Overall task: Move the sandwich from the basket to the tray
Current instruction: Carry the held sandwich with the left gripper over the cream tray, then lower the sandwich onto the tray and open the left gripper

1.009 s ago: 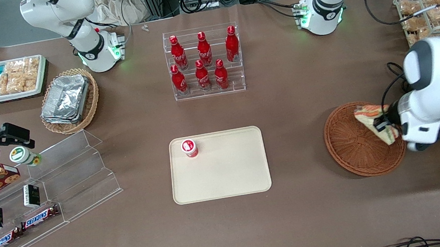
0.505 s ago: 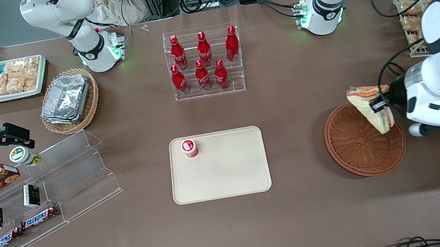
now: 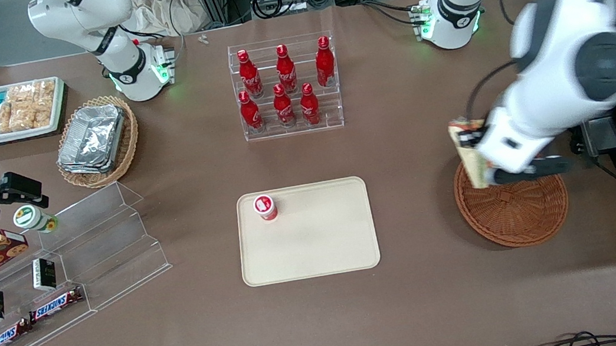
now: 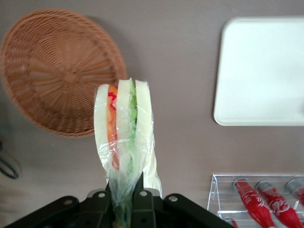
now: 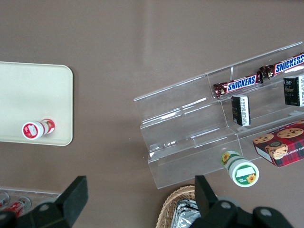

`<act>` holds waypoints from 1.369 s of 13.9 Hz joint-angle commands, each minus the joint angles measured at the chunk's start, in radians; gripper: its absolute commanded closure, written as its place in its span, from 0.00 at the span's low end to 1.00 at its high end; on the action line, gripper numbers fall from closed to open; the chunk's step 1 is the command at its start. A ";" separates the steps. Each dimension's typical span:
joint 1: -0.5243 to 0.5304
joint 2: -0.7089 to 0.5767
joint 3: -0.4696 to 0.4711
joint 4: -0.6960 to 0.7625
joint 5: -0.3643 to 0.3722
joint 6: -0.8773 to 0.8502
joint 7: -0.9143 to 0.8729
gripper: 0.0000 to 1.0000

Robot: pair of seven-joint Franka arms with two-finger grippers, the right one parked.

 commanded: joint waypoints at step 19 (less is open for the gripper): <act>-0.309 0.488 0.011 0.023 0.192 0.622 -0.195 0.57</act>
